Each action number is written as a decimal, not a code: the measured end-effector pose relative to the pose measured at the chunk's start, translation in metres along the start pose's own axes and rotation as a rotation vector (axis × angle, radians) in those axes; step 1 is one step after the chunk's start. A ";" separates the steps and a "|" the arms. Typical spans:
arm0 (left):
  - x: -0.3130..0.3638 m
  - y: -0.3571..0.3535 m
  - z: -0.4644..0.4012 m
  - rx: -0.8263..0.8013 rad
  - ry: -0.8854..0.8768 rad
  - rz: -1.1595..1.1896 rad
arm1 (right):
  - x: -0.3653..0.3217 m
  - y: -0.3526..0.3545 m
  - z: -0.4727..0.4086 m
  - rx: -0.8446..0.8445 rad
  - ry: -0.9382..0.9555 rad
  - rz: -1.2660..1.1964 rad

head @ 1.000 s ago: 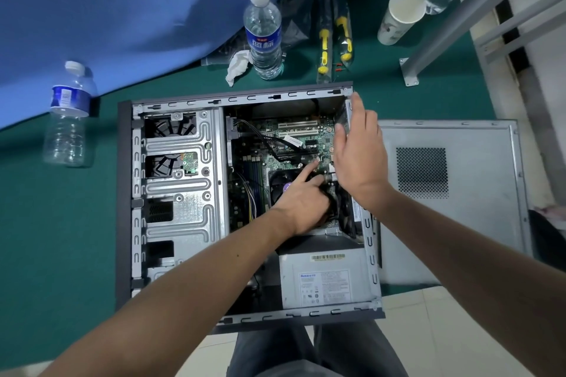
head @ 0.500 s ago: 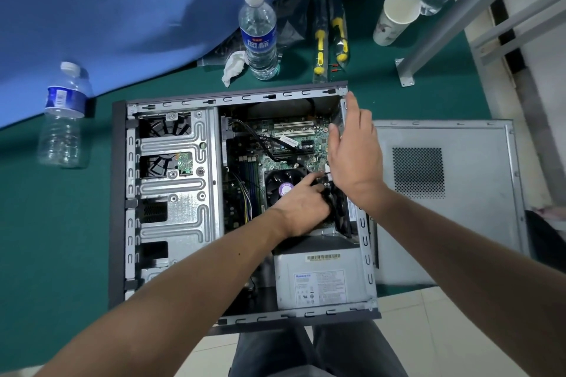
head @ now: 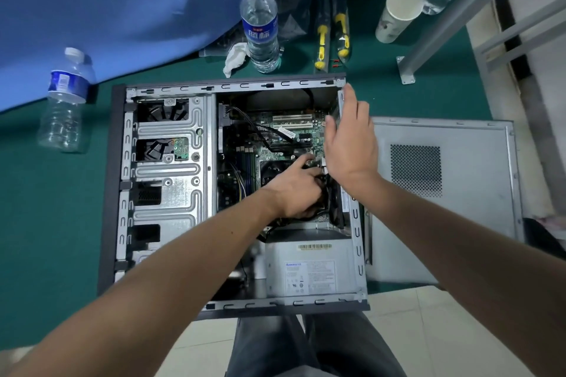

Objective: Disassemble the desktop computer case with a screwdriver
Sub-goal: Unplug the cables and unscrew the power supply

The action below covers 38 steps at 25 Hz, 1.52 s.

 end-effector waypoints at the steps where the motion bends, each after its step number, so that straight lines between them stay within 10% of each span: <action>1: 0.000 -0.002 0.000 0.012 0.011 0.008 | 0.001 0.000 0.000 0.005 0.003 -0.003; 38: 0.013 -0.001 0.006 0.131 0.154 0.164 | -0.002 0.005 -0.003 -0.022 -0.011 -0.027</action>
Point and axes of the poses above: each hand's wrist, its own z-axis away from the middle knuckle, its own y-axis out of the back of the hand, x = y × z, the point moved 2 cm from there along -z, towards the middle knuckle, and after that the axes turned 10 degrees about z, right-handed, at the moved point
